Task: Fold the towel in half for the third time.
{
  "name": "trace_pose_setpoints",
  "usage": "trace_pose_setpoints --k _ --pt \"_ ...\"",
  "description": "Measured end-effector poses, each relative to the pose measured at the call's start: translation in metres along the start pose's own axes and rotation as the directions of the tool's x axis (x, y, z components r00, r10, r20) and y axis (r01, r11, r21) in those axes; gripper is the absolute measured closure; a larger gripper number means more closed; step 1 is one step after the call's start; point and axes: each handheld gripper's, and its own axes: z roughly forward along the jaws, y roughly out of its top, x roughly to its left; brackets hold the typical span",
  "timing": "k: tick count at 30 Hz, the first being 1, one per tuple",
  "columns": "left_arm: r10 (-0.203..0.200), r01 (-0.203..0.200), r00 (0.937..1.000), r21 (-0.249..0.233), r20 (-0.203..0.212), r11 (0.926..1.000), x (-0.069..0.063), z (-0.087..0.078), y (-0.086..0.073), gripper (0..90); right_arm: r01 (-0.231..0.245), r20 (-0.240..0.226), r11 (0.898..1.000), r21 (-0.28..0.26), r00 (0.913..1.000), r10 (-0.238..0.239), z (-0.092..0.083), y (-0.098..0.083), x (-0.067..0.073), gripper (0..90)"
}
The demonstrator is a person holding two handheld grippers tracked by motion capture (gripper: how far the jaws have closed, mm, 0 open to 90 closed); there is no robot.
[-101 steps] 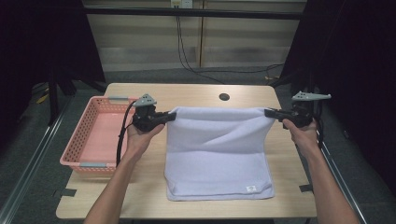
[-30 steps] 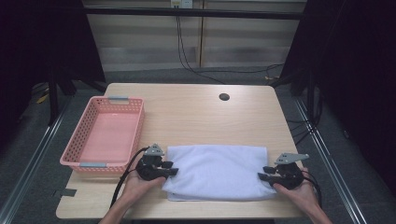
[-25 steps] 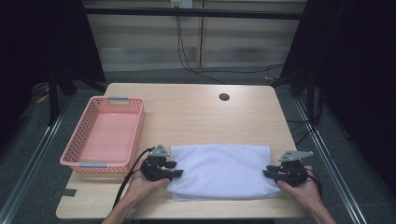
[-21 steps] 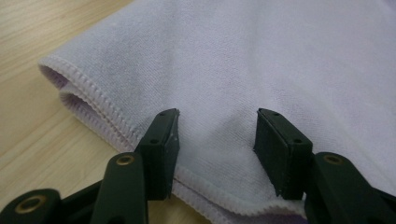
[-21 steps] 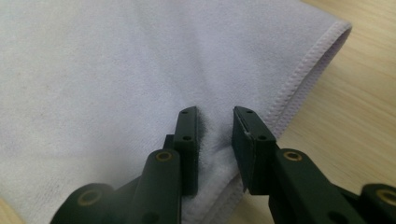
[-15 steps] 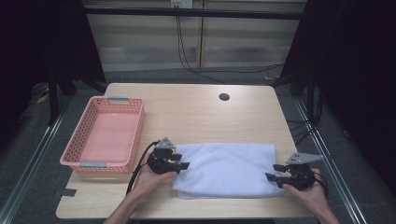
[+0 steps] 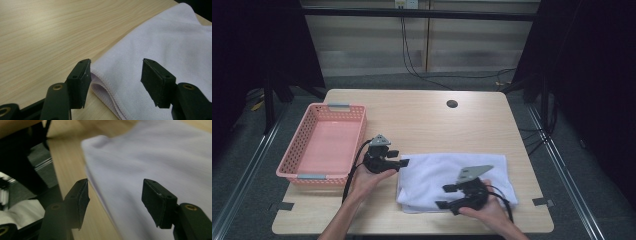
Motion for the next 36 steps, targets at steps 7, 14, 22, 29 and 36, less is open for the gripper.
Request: trace_pose_setpoints --k 7,14,22,29,36 --pt "-0.025 0.025 0.9997 0.017 0.002 0.9995 0.006 0.009 -0.001 39.1 0.067 -0.093 0.997 0.028 0.9936 -0.064 0.061 0.037 0.017 42.6" --pt "-0.020 0.020 0.9998 0.025 0.002 0.9995 0.005 0.006 -0.004 38.3 0.126 -0.095 0.990 0.068 0.9883 -0.119 0.090 0.036 0.019 44.3" --pt "-0.045 0.046 0.9988 0.022 -0.018 0.9987 0.009 0.005 -0.002 41.0 0.238 -0.054 0.967 0.093 0.9707 -0.234 0.095 0.021 0.025 44.1" --pt "-0.093 0.095 0.9942 0.032 -0.054 0.9950 0.021 0.008 -0.002 35.6 0.327 0.020 0.944 0.048 0.9443 -0.328 0.094 0.012 0.028 60.4" --pt "-0.069 0.071 0.9972 0.068 -0.031 0.9952 0.022 0.016 -0.005 30.3 0.197 -0.002 0.980 0.039 0.9804 -0.197 0.092 0.017 0.016 73.4"
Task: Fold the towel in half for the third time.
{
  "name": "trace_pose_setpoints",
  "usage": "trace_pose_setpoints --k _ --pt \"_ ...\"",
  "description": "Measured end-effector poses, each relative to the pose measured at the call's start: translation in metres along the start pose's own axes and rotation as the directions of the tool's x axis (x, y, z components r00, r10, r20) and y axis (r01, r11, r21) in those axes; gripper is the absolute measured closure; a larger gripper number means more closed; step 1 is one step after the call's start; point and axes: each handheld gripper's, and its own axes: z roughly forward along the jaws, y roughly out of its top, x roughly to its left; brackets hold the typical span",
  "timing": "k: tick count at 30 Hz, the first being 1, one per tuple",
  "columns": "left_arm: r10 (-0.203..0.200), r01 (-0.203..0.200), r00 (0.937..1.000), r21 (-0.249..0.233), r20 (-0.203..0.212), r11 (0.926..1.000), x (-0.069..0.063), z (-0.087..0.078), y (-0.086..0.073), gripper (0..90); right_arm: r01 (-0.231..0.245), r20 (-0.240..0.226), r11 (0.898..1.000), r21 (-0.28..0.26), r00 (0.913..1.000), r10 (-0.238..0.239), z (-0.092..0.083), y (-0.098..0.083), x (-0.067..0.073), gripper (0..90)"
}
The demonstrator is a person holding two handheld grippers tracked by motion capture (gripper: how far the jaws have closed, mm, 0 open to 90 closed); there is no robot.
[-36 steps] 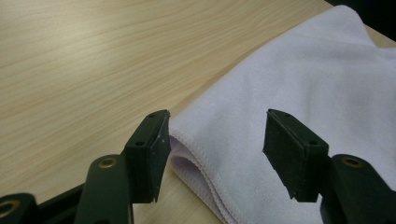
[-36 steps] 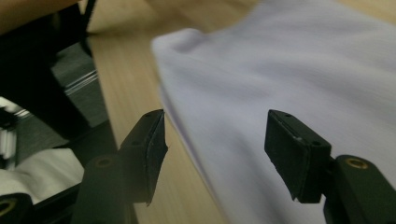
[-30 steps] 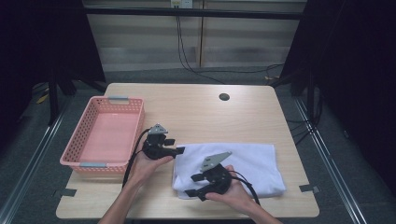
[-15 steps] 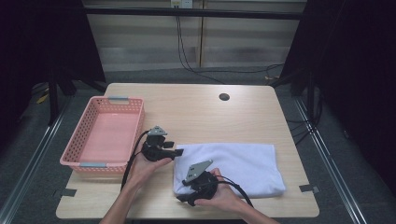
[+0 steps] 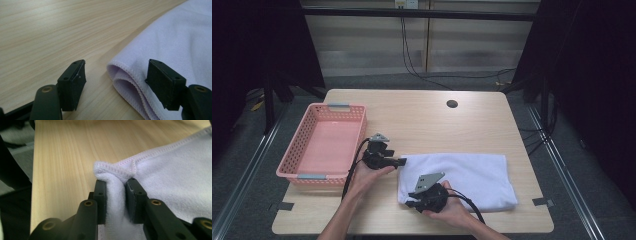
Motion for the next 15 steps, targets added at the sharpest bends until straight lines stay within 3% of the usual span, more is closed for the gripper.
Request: trace_pose_setpoints --k 5,8,11,13,15 --pt "0.034 -0.035 0.9994 0.051 0.010 0.9981 -0.003 0.011 0.001 27.5 -0.050 -0.020 0.999 0.001 0.9986 0.050 -0.002 -0.001 -0.003 75.1" --pt "0.072 -0.073 0.9971 0.071 0.024 0.9948 -0.007 0.017 0.002 33.5 -0.052 -0.032 0.999 0.001 0.9981 0.052 -0.003 -0.002 -0.003 75.2" --pt "0.073 -0.074 0.9971 0.054 0.020 0.9958 -0.008 0.021 0.003 35.2 -0.062 -0.038 0.998 0.010 0.9973 0.062 -0.006 -0.002 -0.002 75.4" --pt "0.092 -0.096 0.9931 0.057 0.073 0.9938 -0.010 0.022 0.002 56.3 -0.062 -0.042 0.998 0.016 0.9972 0.063 -0.007 -0.002 -0.001 75.6" --pt "0.087 -0.093 0.9914 0.063 0.098 0.9937 -0.011 0.021 0.002 69.0 -0.060 -0.042 0.998 0.018 0.9973 0.060 -0.008 0.000 -0.001 75.7"
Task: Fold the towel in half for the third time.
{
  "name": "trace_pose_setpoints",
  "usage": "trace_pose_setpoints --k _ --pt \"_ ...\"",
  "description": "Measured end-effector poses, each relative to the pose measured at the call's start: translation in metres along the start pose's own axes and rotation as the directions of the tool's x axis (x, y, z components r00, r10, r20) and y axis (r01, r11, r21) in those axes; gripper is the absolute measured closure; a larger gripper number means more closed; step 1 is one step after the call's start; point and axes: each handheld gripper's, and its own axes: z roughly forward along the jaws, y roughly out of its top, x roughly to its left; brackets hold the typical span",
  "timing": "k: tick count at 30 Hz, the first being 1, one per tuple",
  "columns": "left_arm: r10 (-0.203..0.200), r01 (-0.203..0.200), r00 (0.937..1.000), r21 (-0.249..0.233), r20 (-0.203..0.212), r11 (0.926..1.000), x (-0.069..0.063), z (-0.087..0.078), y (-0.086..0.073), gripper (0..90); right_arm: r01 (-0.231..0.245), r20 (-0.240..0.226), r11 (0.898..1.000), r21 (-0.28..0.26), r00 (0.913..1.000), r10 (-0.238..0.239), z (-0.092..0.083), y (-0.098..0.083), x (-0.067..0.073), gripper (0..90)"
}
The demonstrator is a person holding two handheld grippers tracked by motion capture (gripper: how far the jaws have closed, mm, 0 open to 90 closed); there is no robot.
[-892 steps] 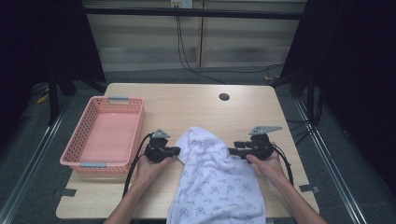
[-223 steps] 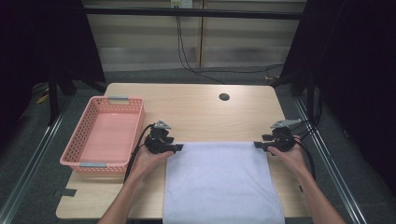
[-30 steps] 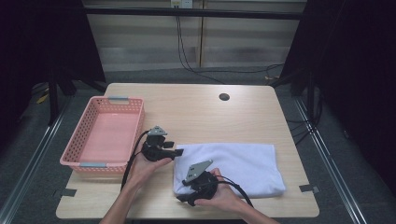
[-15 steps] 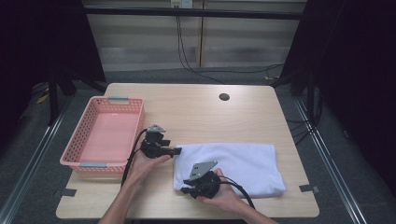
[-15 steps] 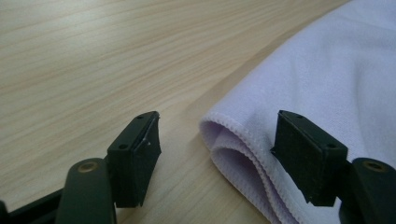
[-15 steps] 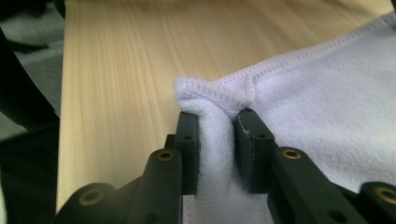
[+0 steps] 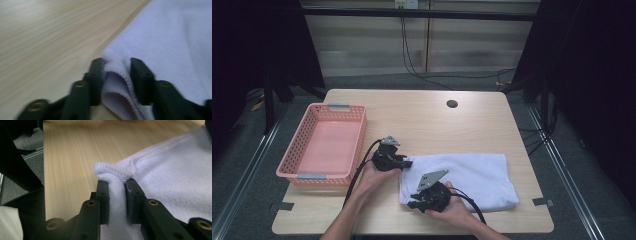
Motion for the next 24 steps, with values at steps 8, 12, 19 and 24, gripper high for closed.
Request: trace_pose_setpoints --k 8,12,19,24 --pt "-0.084 0.091 0.9929 -0.089 0.084 0.9918 0.001 -0.018 0.005 80.5 -0.026 -0.012 0.998 -0.050 0.9996 0.025 -0.017 0.011 -0.004 77.0" --pt "-0.103 0.114 0.9908 -0.127 0.087 0.9854 0.001 -0.035 0.018 80.1 -0.041 -0.009 0.993 -0.112 0.9992 0.040 -0.035 0.022 -0.009 77.3" --pt "-0.126 0.140 0.9881 -0.177 0.089 0.9742 0.007 -0.055 0.029 80.2 -0.042 -0.026 0.982 -0.182 0.9989 0.038 -0.048 0.045 -0.007 77.3" --pt "-0.117 0.126 0.9913 -0.193 0.062 0.9731 0.005 -0.079 0.028 80.1 -0.003 -0.041 0.984 -0.176 0.9992 -0.004 -0.039 0.060 0.004 77.4"
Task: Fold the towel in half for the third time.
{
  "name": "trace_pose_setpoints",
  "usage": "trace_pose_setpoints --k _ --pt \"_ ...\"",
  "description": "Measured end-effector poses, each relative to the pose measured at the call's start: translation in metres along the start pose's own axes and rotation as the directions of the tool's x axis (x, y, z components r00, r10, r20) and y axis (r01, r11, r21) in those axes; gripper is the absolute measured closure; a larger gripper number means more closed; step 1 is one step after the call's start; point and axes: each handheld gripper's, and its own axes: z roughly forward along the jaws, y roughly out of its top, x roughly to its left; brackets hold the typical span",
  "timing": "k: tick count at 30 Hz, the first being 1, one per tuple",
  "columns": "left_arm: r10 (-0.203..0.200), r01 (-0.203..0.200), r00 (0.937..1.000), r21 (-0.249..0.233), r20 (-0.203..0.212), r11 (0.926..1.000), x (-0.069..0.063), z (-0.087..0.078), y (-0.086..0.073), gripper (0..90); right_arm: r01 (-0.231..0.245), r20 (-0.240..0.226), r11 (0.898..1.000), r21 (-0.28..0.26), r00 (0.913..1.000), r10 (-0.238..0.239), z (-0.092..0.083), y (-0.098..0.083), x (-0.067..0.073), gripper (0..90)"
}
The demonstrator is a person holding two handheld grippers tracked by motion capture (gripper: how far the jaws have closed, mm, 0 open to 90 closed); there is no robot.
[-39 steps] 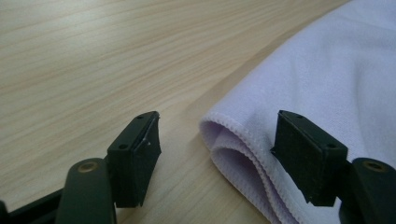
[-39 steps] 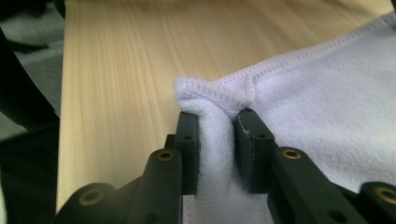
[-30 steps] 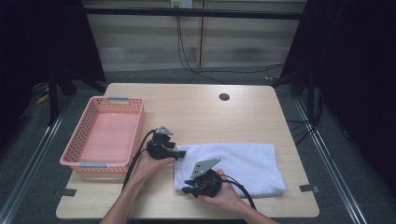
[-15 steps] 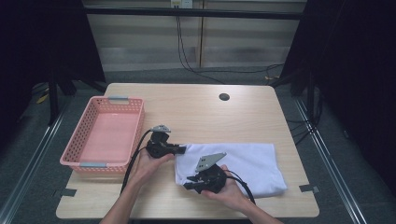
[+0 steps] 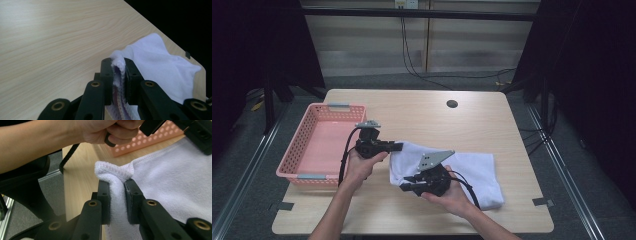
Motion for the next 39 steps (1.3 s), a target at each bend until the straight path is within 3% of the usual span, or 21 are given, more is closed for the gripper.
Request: trace_pose_setpoints --k 3,7,10,13,14,16,17,18,19,22,27,29,31,32,34,36,37,38,39 --pt "-0.001 0.001 0.9999 -0.039 -0.012 0.9992 -0.005 -0.020 0.002 80.1 0.016 -0.030 1.000 -0.024 0.9994 -0.017 0.003 0.010 0.007 77.5" --pt "0.003 -0.006 0.9984 -0.048 -0.056 0.9988 -0.009 -0.045 0.010 80.6 0.047 -0.052 0.997 -0.055 0.9974 -0.050 0.010 0.028 0.017 77.6" --pt "-0.012 0.009 0.9988 -0.059 -0.048 0.9982 -0.007 -0.046 0.014 80.9 0.064 -0.049 0.994 -0.087 0.9965 -0.068 0.014 0.040 0.025 77.6" --pt "0.001 -0.002 0.9996 -0.043 -0.027 0.9991 -0.010 -0.029 0.014 80.9 0.064 -0.019 0.996 -0.069 0.9977 -0.065 0.017 0.039 0.028 77.6" --pt "0.009 -0.010 0.9992 -0.031 -0.038 0.9995 -0.012 -0.024 0.014 80.8 0.055 -0.014 0.996 -0.070 0.9983 -0.056 0.016 0.035 0.027 77.6" --pt "0.005 -0.005 0.9999 -0.029 -0.016 0.9996 -0.013 -0.011 0.016 80.7 0.024 -0.001 0.996 -0.086 0.9997 -0.024 0.009 0.025 0.023 77.6" --pt "0.013 -0.014 0.9998 -0.003 -0.012 0.9999 -0.019 0.006 0.019 80.6 0.019 0.014 0.995 -0.093 0.9997 -0.017 0.005 0.020 0.023 77.5" --pt "0.013 -0.014 0.9998 -0.003 -0.012 0.9999 -0.019 0.006 0.019 80.6 0.019 0.014 0.995 -0.093 0.9997 -0.017 0.005 0.020 0.023 77.5" --pt "0.022 -0.022 0.9997 0.007 -0.007 0.9997 -0.021 0.013 0.021 80.6 -0.021 0.046 0.994 -0.108 0.9986 0.026 -0.005 0.008 0.020 77.2" --pt "0.022 -0.022 0.9997 0.013 0.010 0.9997 -0.028 0.034 0.027 80.2 -0.052 0.088 0.991 -0.123 0.9941 0.063 -0.020 -0.007 0.014 77.0" --pt "0.051 -0.053 0.9983 0.065 0.030 0.9965 -0.045 0.066 0.037 79.4 -0.090 0.148 0.985 -0.146 0.9826 0.112 -0.051 -0.030 0.008 76.5" --pt "0.065 -0.068 0.9969 0.064 0.044 0.9957 -0.052 0.076 0.042 79.1 -0.080 0.181 0.985 -0.153 0.9776 0.108 -0.064 -0.037 0.010 76.1" --pt "0.063 -0.067 0.9960 0.065 0.063 0.9957 -0.058 0.086 0.046 79.1 -0.107 0.196 0.980 -0.170 0.9706 0.140 -0.077 -0.044 0.008 76.1" --pt "0.090 -0.094 0.9945 0.076 0.052 0.9926 -0.061 0.091 0.047 79.2 -0.108 0.205 0.980 -0.167 0.9684 0.141 -0.082 -0.049 0.006 76.1" --pt "0.084 -0.090 0.9943 0.088 0.066 0.9921 -0.065 0.101 0.047 78.8 -0.127 0.228 0.979 -0.161 0.9602 0.162 -0.089 -0.059 0.004 76.1" --pt "0.103 -0.108 0.9928 0.098 0.061 0.9893 -0.069 0.110 0.045 78.4 -0.145 0.239 0.976 -0.161 0.9540 0.181 -0.094 -0.071 0.001 76.0" --pt "0.085 -0.092 0.9933 0.087 0.078 0.9920 -0.070 0.113 0.044 78.3 -0.156 0.245 0.975 -0.157 0.9505 0.191 -0.096 -0.076 0.000 76.0" --pt "0.073 -0.080 0.9938 0.085 0.083 0.9931 -0.072 0.117 0.042 78.3 -0.161 0.248 0.977 -0.140 0.9496 0.192 -0.098 -0.081 -0.001 75.9" --pt "0.086 -0.094 0.9928 0.097 0.084 0.9909 -0.074 0.122 0.041 78.3 -0.162 0.253 0.977 -0.142 0.9480 0.194 -0.100 -0.085 -0.002 75.7"
